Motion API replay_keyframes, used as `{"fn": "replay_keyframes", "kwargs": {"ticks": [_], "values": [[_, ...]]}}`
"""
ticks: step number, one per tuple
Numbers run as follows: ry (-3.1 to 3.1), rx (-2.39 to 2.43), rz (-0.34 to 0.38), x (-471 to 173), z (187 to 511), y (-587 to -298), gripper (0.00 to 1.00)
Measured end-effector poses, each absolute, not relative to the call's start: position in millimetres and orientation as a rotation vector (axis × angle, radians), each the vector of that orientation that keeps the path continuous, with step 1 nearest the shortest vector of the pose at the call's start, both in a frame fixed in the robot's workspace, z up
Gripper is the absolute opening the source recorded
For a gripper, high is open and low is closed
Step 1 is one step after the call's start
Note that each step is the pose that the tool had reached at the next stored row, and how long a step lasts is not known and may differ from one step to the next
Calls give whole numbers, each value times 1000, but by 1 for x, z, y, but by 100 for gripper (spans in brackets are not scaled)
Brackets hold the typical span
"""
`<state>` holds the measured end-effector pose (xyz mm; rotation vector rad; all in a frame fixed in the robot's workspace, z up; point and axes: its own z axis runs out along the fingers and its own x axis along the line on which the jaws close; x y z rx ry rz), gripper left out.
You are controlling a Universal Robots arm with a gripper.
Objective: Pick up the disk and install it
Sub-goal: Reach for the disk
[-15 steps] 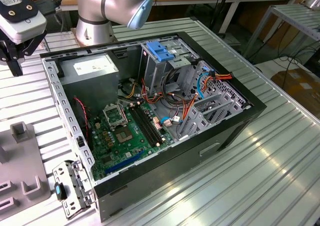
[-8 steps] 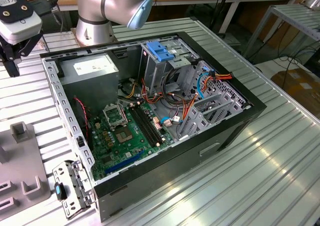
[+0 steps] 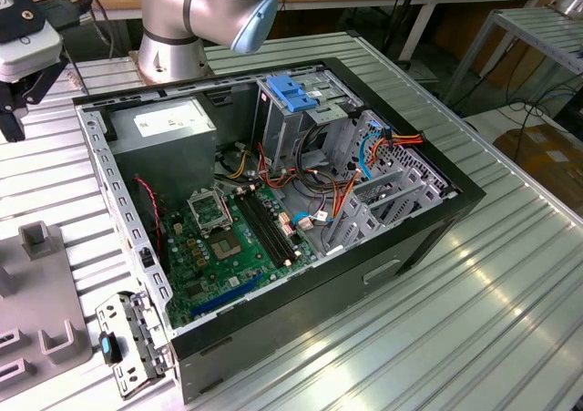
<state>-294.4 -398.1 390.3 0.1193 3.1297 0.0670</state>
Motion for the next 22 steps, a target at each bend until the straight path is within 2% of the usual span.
{"fn": "replay_keyframes", "kwargs": {"ticks": [15, 22], "values": [[3130, 119, 67, -301, 390, -397, 11], [3130, 119, 67, -329, 390, -390, 11]]}}
